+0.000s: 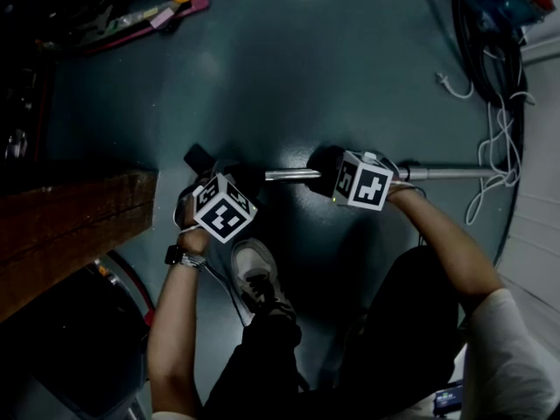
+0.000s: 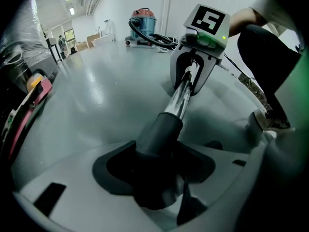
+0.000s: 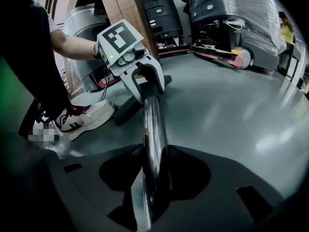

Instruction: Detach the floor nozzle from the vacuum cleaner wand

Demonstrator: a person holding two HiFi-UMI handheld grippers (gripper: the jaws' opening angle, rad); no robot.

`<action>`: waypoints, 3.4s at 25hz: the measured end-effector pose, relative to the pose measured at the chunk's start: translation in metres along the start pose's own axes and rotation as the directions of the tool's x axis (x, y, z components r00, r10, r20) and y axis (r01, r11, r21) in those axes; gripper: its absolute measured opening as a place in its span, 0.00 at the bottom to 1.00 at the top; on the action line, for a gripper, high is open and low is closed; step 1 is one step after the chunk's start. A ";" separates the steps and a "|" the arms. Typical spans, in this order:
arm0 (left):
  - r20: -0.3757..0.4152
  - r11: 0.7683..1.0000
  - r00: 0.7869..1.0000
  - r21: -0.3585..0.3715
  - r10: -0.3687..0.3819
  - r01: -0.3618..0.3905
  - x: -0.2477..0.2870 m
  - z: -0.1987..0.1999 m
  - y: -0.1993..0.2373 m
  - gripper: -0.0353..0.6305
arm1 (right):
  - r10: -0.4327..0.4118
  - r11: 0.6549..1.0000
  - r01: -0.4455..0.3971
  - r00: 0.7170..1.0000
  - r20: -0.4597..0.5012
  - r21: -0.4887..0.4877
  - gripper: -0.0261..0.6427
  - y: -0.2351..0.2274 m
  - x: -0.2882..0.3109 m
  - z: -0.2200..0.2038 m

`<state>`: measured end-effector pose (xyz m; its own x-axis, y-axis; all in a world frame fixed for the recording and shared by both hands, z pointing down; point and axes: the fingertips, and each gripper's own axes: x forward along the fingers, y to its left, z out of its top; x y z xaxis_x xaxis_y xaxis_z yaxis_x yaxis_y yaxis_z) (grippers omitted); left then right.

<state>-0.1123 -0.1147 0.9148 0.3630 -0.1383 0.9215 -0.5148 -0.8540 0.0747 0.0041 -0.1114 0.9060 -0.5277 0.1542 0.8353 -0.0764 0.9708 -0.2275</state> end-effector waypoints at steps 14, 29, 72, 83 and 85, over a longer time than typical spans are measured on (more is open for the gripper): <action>0.083 0.995 0.994 0.058 0.073 -0.078 -0.013 0.004 -0.003 0.41 | 0.047 0.999 -0.047 0.998 0.050 -0.010 0.28 0.005 -0.011 0.010; 0.140 0.996 0.989 0.070 0.038 -0.048 -0.045 0.007 -0.012 0.39 | 0.086 0.996 -0.084 0.994 0.072 -0.038 0.28 0.020 -0.032 0.026; 0.017 0.984 0.990 0.106 -0.143 0.141 -0.056 -0.001 -0.019 0.36 | 0.101 0.992 -0.097 0.994 0.049 -0.078 0.28 0.029 -0.032 0.027; 0.022 0.986 0.992 0.118 -0.123 0.120 -0.050 -0.001 -0.017 0.36 | 0.108 0.992 -0.104 0.993 0.050 -0.073 0.28 0.024 -0.026 0.023; 0.024 0.986 0.997 0.149 -0.075 0.071 -0.047 -0.004 -0.017 0.36 | 0.118 0.991 -0.115 0.992 0.050 -0.063 0.28 0.024 -0.024 0.021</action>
<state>-0.1236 -0.0920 0.8714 0.4196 -0.0858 0.9037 -0.3664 -0.9268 0.0822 -0.0029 -0.0956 0.8697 -0.5743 0.2585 0.7768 0.0383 0.9563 -0.2899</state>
